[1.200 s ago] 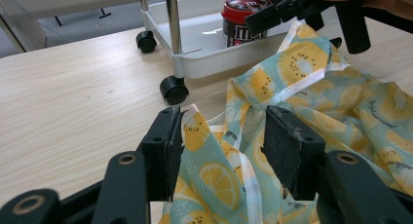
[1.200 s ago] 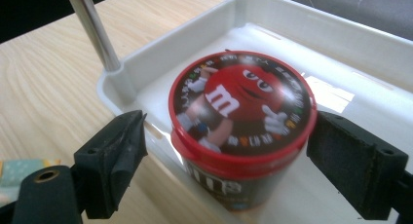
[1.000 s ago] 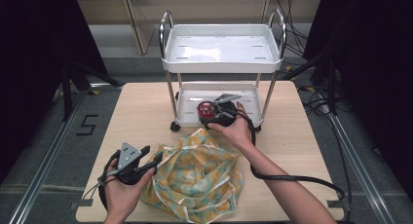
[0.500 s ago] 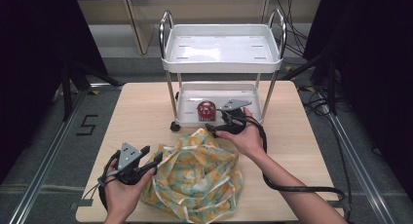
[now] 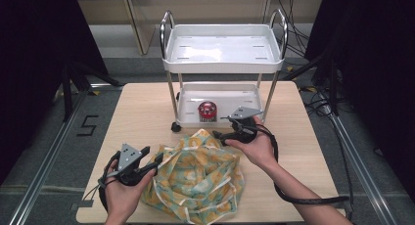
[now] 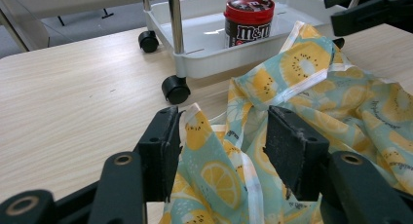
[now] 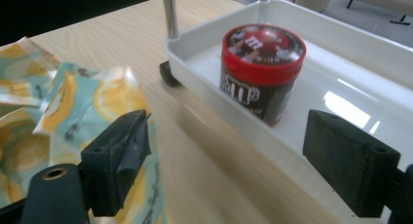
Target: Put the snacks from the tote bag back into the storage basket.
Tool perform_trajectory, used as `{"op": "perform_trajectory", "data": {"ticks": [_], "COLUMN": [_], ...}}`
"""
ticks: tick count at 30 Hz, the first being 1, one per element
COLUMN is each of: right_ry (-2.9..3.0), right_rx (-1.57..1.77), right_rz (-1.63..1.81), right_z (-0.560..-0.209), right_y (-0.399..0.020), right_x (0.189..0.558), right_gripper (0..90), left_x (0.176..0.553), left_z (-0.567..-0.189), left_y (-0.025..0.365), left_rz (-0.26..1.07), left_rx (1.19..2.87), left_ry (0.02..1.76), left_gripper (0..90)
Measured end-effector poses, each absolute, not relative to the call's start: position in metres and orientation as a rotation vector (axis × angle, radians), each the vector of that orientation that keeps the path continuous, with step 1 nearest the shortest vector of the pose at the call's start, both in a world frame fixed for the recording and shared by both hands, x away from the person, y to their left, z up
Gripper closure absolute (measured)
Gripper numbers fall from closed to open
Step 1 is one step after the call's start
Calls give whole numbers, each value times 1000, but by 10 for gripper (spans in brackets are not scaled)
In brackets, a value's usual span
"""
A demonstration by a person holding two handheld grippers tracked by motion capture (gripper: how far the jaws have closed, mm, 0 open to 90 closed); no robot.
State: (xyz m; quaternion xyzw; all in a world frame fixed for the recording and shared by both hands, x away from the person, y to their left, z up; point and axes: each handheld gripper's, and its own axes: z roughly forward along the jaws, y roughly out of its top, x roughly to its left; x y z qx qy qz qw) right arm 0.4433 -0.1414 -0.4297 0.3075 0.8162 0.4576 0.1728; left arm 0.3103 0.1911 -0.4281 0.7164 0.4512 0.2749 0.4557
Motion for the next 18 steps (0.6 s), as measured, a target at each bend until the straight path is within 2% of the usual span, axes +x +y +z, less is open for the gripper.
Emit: {"op": "perform_trajectory", "data": {"ticks": [10,11,18], "right_ry": [2328,2321,2288], "right_rx": [867,872,849], "right_rz": [1274,1287,1333], "right_z": [-441,-443,-440], "right_y": [-164,-167,-175], "right_x": [424,421,417], "right_gripper": [256,299,421], "left_x": [310,310,312], "left_z": [-430,-432,-432], "left_y": [190,190,189], "left_rz": [671,665,679], "left_rx": [1757,1753,1762], "left_ry": [1132,1130,1116], "left_gripper": [462,462,460]}}
